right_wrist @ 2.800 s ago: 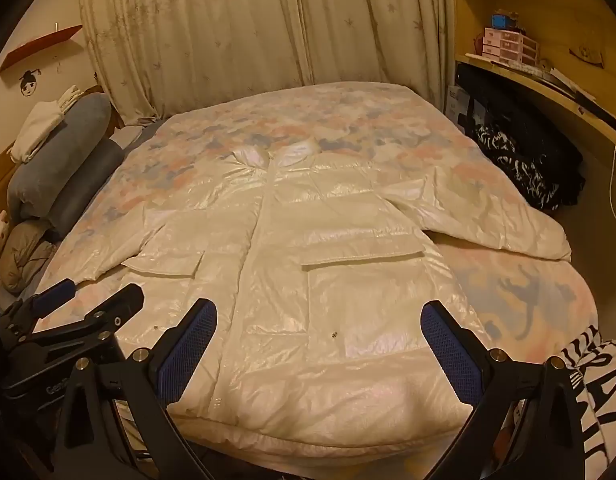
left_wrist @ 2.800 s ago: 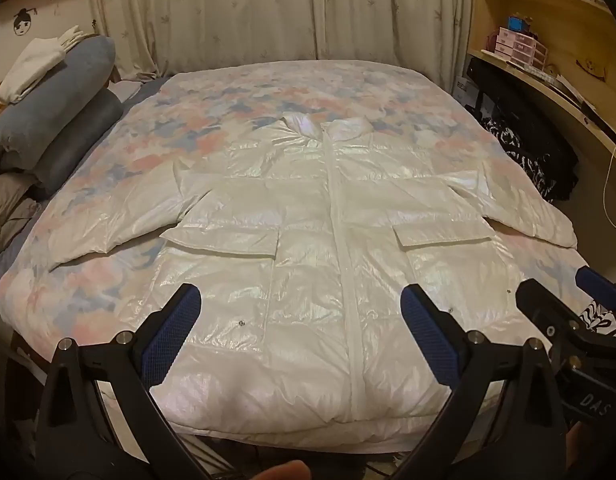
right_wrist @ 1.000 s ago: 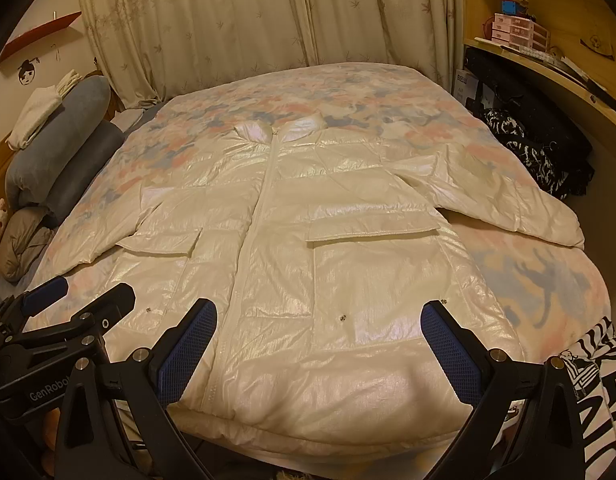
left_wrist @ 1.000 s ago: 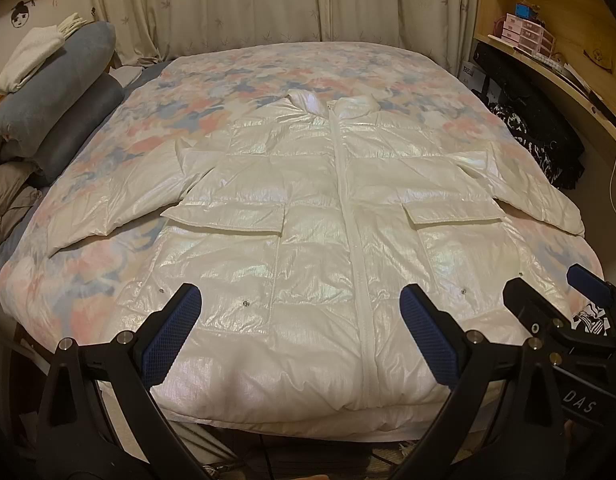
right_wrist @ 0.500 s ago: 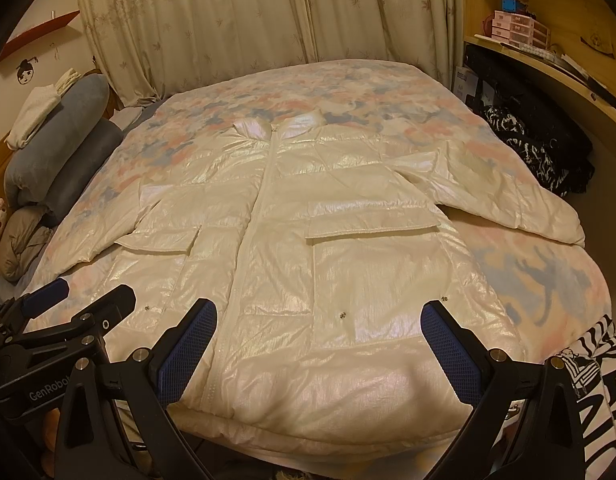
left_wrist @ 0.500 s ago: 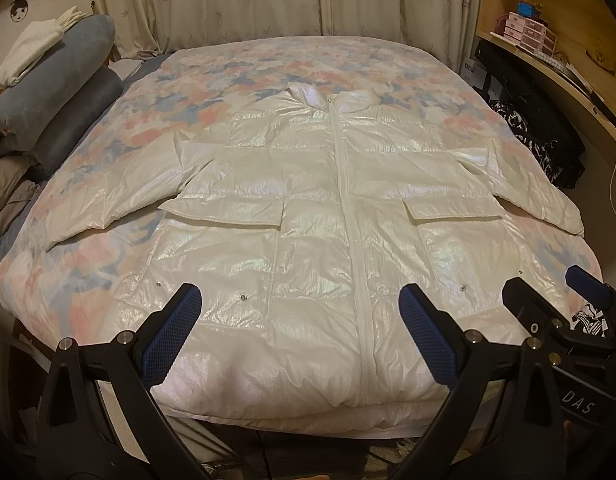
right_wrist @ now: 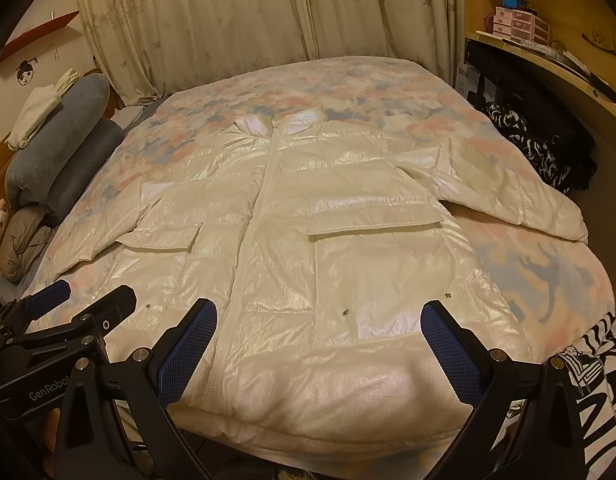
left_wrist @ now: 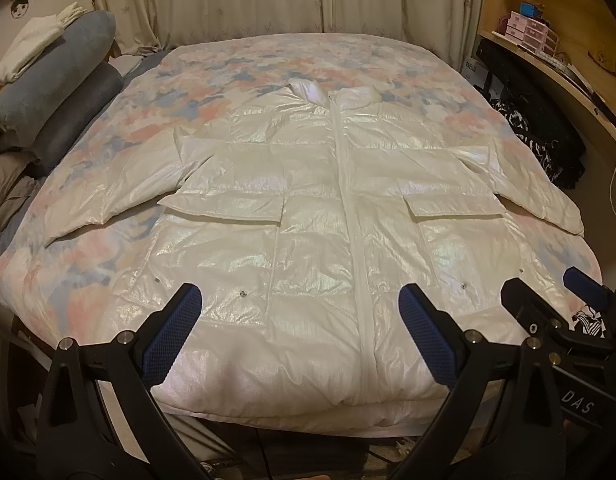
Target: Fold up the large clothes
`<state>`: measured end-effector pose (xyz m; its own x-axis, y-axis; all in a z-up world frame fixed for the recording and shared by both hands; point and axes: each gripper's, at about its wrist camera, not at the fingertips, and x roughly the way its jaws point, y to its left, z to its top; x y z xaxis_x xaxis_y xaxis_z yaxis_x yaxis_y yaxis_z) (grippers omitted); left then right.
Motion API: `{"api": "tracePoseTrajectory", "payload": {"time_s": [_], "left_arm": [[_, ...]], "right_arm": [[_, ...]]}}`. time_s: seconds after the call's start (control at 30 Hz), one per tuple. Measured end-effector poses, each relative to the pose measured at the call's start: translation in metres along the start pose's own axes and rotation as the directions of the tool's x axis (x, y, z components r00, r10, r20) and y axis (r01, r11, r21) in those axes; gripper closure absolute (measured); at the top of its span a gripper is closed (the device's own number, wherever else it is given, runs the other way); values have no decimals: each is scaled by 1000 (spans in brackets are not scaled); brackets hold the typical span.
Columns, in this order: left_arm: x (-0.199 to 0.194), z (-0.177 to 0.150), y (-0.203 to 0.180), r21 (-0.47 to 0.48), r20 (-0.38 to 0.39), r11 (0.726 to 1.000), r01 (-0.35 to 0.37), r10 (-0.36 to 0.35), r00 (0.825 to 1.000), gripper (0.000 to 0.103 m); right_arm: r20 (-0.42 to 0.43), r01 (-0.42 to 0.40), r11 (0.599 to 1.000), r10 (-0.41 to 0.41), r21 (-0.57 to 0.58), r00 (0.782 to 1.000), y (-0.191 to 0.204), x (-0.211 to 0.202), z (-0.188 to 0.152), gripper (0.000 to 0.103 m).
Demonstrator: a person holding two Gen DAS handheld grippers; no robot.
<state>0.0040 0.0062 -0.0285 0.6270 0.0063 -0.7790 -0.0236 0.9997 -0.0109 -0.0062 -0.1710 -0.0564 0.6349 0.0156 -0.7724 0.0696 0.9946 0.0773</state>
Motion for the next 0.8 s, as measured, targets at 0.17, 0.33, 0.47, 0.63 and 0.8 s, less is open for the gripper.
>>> {"api": "tracePoseTrajectory", "payload": {"time_s": [0.17,0.33,0.47,0.63,0.8], "left_arm": [[2,1,0,1,-2,1000,-3,3,1000,5],[3,0,0,-2,-4,1000,0,0,1000,5],[6,-1,-1,-2,-10,1000,3,-3,1000,5],[8,-1,1,-9,-20,1000,19,-19,1000,5],[10,-2,5,-16,-35,999,36,-37,999,5]], "right_arm": [[-1,2,1000,-2,2,1000,0,0,0,0],[0,3,1000,-3,-1,1000,0,1,-1,0],[-3,3,1000,-3,0,1000,0,1,0,0],[-6,-3,1000,3,2,1000,1,1,0,0],[-14,-11,1000,11,6,1000,2,1,0,0]]}}
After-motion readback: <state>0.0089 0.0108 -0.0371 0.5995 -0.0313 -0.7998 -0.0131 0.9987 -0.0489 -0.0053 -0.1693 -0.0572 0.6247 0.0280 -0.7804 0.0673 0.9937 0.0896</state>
